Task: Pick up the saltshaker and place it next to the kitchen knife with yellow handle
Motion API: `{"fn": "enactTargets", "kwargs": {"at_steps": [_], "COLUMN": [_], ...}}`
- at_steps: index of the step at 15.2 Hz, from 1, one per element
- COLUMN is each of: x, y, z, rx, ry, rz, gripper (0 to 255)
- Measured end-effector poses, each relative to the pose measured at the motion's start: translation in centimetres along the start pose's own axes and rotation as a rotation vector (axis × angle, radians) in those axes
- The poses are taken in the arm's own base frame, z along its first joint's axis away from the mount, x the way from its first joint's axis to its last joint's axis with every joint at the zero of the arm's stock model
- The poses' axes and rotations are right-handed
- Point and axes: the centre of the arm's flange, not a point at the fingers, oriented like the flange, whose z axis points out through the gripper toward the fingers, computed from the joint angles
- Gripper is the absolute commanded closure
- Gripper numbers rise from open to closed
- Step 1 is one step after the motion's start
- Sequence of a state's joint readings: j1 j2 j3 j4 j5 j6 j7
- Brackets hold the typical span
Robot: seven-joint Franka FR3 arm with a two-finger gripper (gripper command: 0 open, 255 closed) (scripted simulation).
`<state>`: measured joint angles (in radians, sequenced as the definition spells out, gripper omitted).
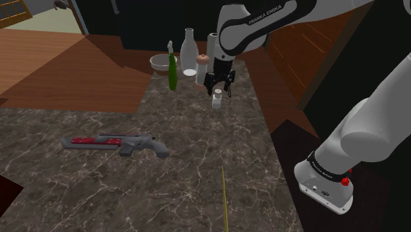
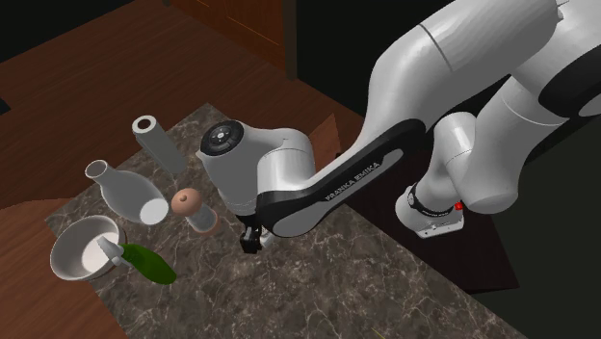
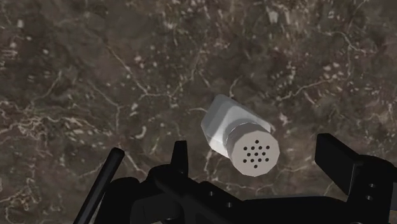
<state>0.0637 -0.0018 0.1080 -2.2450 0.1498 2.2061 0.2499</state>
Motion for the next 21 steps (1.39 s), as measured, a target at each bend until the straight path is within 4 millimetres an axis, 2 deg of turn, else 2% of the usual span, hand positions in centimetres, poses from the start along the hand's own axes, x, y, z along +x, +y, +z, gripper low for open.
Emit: {"fn": "enactTargets", "kwargs": {"at_steps": [3, 4, 14, 21], "x": [0.0, 0.0, 0.0, -0.2], "y": [0.0, 0.0, 0.0, -0.4], "z": [0.0, 0.0, 0.0, -3.1], "rx": [0.0, 0.0, 0.0, 0.0], "ry": [0.0, 0.0, 0.001, 0.001], "rz": [0.0, 0.0, 0.0, 0.0], "gripper": [0, 255, 255, 255]}}
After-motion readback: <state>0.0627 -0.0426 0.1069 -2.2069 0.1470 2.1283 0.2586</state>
